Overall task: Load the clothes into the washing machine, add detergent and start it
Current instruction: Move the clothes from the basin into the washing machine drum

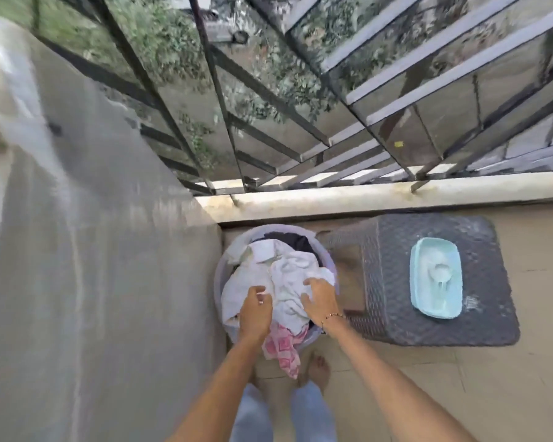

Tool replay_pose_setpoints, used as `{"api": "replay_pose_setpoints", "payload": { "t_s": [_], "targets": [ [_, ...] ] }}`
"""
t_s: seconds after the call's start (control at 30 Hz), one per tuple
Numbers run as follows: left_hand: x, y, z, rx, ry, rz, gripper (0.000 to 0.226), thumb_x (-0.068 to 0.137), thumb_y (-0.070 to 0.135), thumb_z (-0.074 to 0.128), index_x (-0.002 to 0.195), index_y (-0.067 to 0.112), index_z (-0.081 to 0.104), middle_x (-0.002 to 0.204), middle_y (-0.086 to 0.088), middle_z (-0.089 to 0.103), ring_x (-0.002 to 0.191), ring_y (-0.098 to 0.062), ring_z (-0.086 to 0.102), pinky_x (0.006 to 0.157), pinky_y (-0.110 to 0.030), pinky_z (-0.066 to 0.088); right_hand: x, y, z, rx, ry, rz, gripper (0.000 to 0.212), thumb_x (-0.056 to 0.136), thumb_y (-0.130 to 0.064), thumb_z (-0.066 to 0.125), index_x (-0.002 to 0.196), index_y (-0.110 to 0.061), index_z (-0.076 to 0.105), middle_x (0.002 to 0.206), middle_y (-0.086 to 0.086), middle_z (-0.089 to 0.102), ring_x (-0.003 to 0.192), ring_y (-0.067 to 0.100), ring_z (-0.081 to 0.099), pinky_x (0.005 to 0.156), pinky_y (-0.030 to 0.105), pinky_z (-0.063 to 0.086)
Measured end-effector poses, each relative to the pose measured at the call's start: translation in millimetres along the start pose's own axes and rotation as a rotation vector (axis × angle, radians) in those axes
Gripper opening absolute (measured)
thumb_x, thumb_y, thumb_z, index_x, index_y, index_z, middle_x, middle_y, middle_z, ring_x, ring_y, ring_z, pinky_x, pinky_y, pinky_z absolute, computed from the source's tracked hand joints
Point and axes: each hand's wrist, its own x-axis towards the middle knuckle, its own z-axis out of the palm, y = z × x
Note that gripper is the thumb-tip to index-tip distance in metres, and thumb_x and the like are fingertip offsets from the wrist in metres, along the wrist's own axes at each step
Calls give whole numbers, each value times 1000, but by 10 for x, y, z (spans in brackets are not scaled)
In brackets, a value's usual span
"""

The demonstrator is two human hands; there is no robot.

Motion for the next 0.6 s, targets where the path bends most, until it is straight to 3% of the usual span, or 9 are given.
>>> {"api": "replay_pose_setpoints", "payload": {
  "t_s": [0.2,0.27,0.33,0.43,0.5,0.6],
  "targets": [
    [443,-398,274,-69,-14,-64,30,99,15,43,128,7,49,124,-16,57,112,-28,53,89,-28,40,508,366,420,-52,-100,28,73,88,-28,60,146,-5,24,152,13,23,140,28,23,115,35,21],
    [516,-455,335,-106,-16,-75,29,99,13,44,126,5,51,123,-19,58,113,-32,54,96,-34,44,586,426,496,1,-132,12,75,84,-28,66,145,-6,27,150,15,26,140,29,25,114,37,22],
    [546,-474,374,-138,30,-85,24,99,16,44,116,4,56,113,-19,62,106,-34,58,96,-41,47,605,434,511,50,-96,-21,56,84,-21,66,134,-6,47,140,16,43,132,29,40,107,33,31],
    [533,-445,404,-134,176,-81,25,98,26,44,92,5,57,83,-12,62,81,-29,60,76,-36,48,509,336,449,201,88,-1,26,86,-13,59,110,-5,64,109,14,66,104,29,60,84,30,45],
    [510,-344,414,-236,165,-152,29,97,35,45,96,8,54,87,-10,62,80,-28,62,76,-36,49,382,223,365,322,165,43,19,85,-14,60,102,-10,66,95,9,69,89,26,61,71,26,44],
    [496,-169,445,-392,119,-263,42,96,44,45,113,6,52,109,-10,62,103,-30,60,95,-42,48,173,53,239,515,168,86,4,84,-19,62,85,-17,65,74,-1,62,70,15,56,59,21,41]
  ]
}}
